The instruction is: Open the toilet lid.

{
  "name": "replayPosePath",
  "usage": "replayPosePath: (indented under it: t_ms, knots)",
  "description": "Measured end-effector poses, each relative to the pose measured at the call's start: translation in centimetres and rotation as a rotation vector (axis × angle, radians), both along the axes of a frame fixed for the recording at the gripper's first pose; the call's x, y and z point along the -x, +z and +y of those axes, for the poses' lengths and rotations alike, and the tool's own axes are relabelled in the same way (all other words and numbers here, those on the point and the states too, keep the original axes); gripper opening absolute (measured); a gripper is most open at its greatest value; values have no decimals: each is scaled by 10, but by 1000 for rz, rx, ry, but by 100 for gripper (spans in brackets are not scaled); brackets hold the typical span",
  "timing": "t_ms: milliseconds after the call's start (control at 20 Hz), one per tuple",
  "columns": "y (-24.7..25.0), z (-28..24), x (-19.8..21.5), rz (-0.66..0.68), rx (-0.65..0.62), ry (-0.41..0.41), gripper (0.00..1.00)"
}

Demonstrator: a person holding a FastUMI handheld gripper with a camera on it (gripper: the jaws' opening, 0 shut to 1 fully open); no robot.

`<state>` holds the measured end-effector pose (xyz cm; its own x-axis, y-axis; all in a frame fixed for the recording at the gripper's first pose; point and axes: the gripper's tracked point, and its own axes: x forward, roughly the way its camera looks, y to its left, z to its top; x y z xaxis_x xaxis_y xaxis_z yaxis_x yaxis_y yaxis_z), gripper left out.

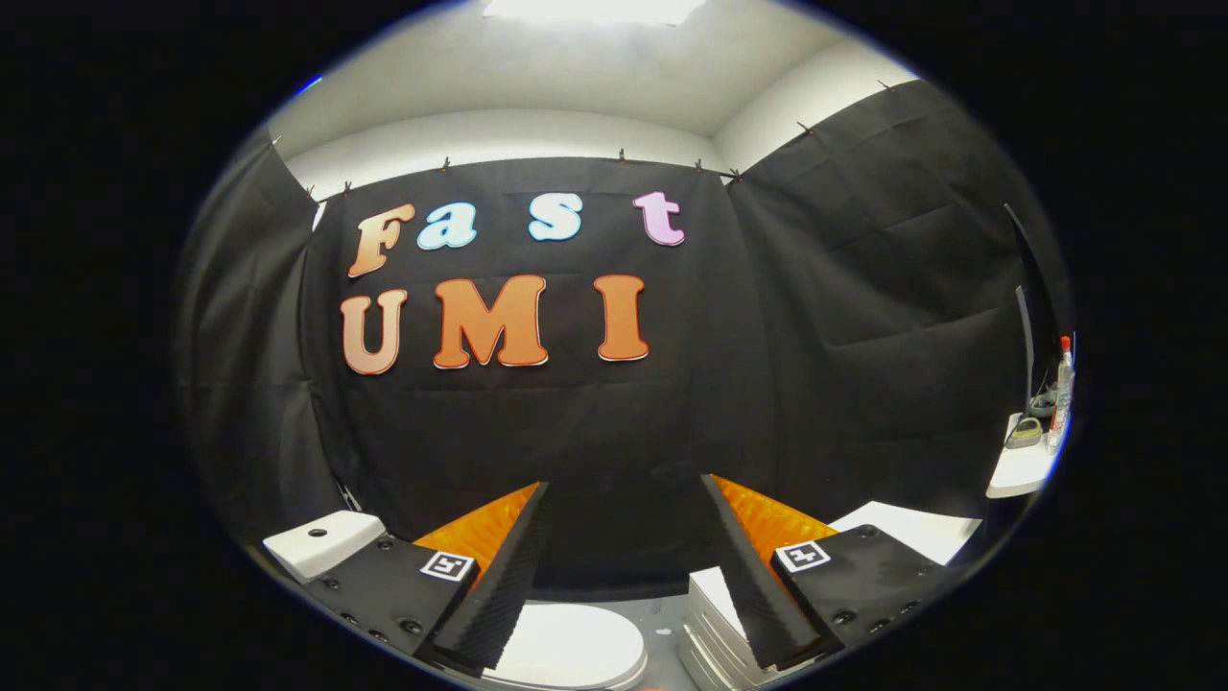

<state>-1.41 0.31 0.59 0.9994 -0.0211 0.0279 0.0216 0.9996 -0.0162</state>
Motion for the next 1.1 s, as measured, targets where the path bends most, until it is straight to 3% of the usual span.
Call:
replayPosePath:
  t_ms: [450,1100]
  knots:
    - [-18,12,-3,23,-5,26,98]
    - [-64,2,-5,71,-46,0,98]
